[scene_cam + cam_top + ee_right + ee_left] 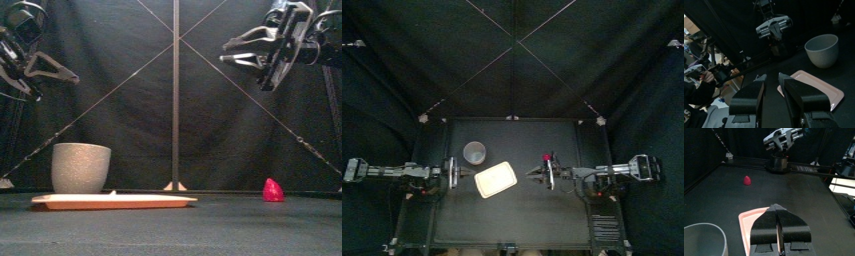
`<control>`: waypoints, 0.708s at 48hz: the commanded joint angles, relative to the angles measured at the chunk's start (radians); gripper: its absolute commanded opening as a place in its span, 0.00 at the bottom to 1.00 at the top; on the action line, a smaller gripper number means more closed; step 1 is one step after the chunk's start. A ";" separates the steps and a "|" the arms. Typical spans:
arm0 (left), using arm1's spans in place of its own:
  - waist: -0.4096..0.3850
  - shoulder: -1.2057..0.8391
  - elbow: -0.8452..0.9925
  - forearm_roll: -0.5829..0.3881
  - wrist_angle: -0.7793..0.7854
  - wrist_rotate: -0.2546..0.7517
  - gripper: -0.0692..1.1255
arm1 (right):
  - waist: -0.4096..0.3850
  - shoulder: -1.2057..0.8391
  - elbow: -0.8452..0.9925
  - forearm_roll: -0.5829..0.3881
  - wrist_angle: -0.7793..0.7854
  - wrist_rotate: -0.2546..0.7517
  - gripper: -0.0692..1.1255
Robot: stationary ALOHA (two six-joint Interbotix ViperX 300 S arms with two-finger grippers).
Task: Pick the chip then place it on the pink plate
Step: Drop chip on the pink plate and return to neutral
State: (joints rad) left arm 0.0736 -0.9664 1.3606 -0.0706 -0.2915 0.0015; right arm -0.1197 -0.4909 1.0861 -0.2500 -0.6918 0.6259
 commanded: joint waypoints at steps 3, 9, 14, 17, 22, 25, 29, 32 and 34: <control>0.009 0.003 -0.014 0.000 -0.011 0.003 0.05 | -0.018 -0.173 0.040 -0.132 -0.011 0.000 0.64; 0.015 0.002 -0.015 0.003 -0.012 0.003 0.05 | -0.035 -0.287 0.072 -0.324 0.002 -0.003 0.64; 0.017 0.002 -0.018 0.006 -0.012 0.003 0.05 | -0.054 -0.333 0.103 -0.552 0.046 0.000 0.64; 0.017 0.002 -0.018 0.005 -0.012 0.003 0.05 | -0.058 -0.341 0.115 -0.667 0.075 0.002 0.64; 0.018 0.002 -0.018 0.002 -0.012 0.002 0.05 | -0.060 -0.337 0.124 -0.799 0.117 0.012 0.64; 0.017 0.002 -0.018 0.002 -0.012 0.002 0.05 | -0.063 -0.336 0.124 -0.810 0.137 0.018 0.64; 0.017 0.002 -0.021 0.002 -0.012 -0.002 0.05 | -0.063 -0.334 0.127 -0.758 0.146 0.018 0.64; 0.017 0.002 -0.021 0.000 -0.012 -0.003 0.05 | -0.064 -0.334 0.133 -0.695 0.153 0.017 0.64; 0.018 0.002 -0.021 0.000 -0.014 -0.003 0.05 | -0.067 -0.334 0.138 -0.630 0.156 0.017 0.64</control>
State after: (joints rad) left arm 0.0890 -0.9679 1.3606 -0.0690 -0.2945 0.0000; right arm -0.1795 -0.8314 1.2272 -0.9695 -0.5384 0.6412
